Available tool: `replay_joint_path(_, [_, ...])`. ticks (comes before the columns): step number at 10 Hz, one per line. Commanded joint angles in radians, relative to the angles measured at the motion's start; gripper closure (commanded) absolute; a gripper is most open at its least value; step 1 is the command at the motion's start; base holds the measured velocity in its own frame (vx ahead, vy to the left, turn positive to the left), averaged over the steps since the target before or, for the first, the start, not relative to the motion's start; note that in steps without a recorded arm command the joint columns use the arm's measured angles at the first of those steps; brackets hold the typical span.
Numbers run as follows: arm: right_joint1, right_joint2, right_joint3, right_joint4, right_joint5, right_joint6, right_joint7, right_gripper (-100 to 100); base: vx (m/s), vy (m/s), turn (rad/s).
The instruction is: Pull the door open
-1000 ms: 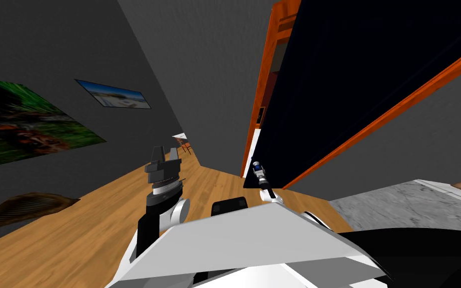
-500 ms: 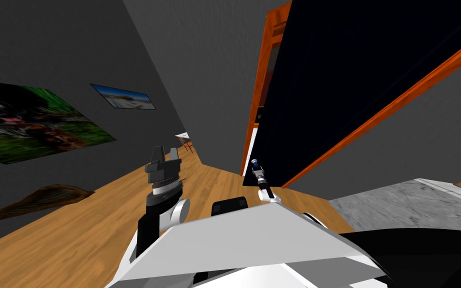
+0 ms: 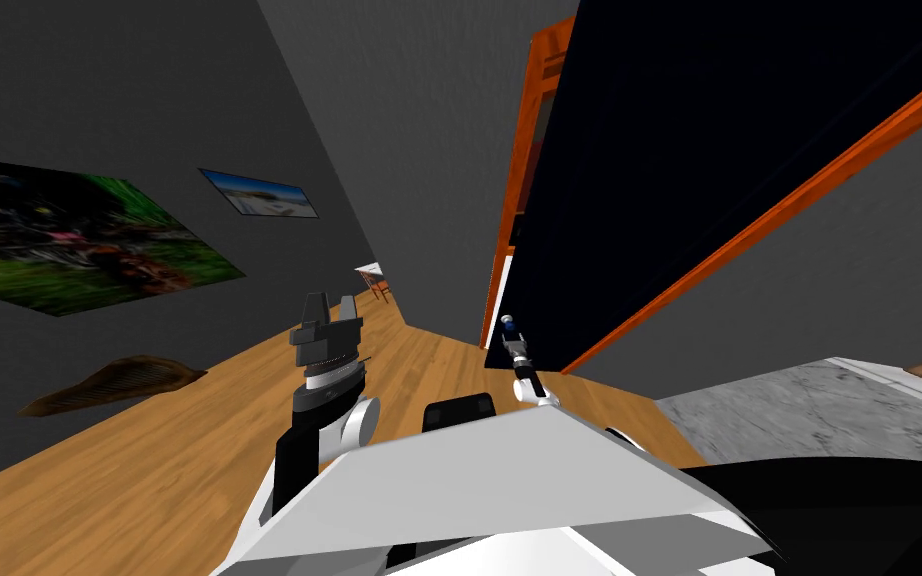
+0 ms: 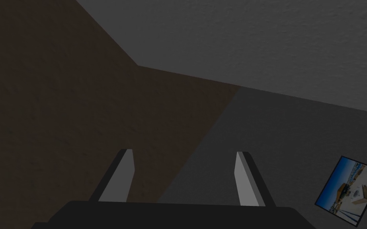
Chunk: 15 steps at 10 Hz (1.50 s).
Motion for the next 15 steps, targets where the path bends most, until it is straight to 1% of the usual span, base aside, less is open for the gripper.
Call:
replay_joint_path(1, [0.002,0.004,0.009,-0.011,-0.019,0.004,-0.048,-100,-0.12,-0.031,0.037])
replay_joint_path(6, [0.01,0.015,0.03,-0.039,-0.061,0.01,-0.146,-100,-0.087,-0.025,0.028])
replay_joint_path(7, [0.01,0.012,0.027,-0.039,-0.057,0.011,-0.132,-100,-0.033,-0.007,0.004])
replay_joint_path(8, [0.021,-0.011,0.019,-0.028,-0.065,-0.001,-0.161,-100,0.149,0.014,0.177])
replay_joint_path(9, [0.024,-0.018,0.016,-0.025,-0.067,-0.004,-0.168,-100,0.199,-0.005,0.117])
replay_joint_path(13, [0.046,-0.07,-0.004,0.003,-0.084,-0.033,-0.226,-100,0.212,-0.016,0.119])
replay_joint_path(14, [0.046,-0.07,-0.004,0.003,-0.084,-0.033,-0.226,-100,0.13,-0.025,0.036])
replay_joint_path(15, [0.033,-0.068,-0.001,0.023,-0.082,-0.042,-0.232,-100,0.043,-0.008,-0.001])
